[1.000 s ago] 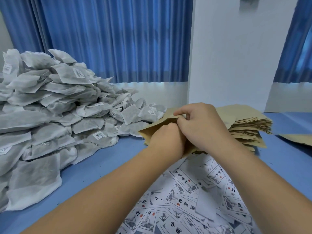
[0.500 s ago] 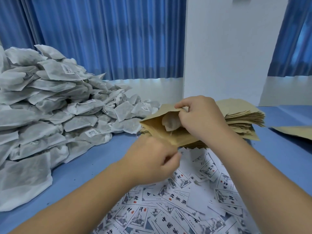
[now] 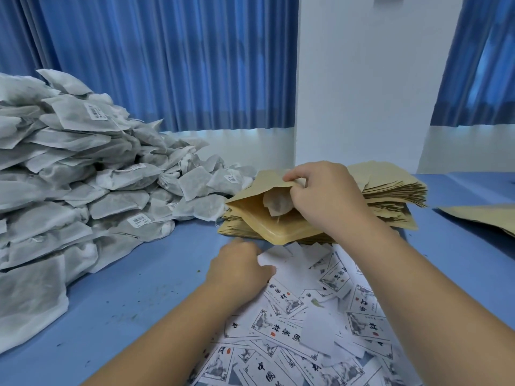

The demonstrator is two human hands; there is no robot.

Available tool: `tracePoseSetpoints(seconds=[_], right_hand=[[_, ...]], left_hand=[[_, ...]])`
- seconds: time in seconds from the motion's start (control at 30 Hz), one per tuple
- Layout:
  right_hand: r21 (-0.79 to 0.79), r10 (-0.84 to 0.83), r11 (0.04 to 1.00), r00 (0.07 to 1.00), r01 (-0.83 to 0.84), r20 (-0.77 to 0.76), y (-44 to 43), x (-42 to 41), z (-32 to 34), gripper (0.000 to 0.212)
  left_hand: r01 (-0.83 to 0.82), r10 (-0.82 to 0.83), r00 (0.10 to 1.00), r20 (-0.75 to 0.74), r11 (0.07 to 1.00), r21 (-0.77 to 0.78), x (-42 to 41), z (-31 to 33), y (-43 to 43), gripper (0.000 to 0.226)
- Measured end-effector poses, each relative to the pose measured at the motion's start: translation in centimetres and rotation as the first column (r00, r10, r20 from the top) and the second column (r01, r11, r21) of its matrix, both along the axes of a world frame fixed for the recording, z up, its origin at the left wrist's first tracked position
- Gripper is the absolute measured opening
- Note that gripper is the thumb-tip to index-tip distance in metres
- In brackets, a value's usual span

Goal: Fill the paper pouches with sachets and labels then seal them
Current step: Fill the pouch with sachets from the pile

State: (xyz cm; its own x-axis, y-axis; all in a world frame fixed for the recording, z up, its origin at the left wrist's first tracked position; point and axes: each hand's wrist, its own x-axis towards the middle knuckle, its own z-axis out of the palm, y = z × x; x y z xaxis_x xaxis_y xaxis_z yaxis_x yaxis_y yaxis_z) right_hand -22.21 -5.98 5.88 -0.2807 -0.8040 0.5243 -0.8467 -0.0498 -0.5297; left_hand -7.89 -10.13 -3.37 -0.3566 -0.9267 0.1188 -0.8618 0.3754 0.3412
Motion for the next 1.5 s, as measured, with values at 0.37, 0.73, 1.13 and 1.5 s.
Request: tracePoseSetpoints(seconds=[0.37,0.73,1.13,1.5], right_hand=[[-0.018,0.001,1.0,1.0,-0.001,0.012,-0.4,-0.8,-0.1,0.035],[-0.036,0.02,0.999,1.0,-0.019,0.024,-0.5,-1.1,0.1,0.03],[-0.046,0.208,0.976,0.976,-0.211,-0.064,0.7,2.3,0.7,0.029],[-0.019,0.374,0.92,0.89,-0.392,-0.261,1.5,4.1,0.7,0.028]], left_hand=[[0.258,-0.279,0.96,0.016,0.863,-0.435,3.1,1.5,0.6,0.014],[0.104,-0.293,0.946,-0.139,0.682,-0.724,2.0,3.4,3.0,0.018],[0.124,-0.126,0.991,0.033,0.827,-0.549,0.9,3.0,2.0,0.011],[0.239,-0.331,0.941,-0.068,0.795,-0.558,1.8,3.3,1.2,0.013]])
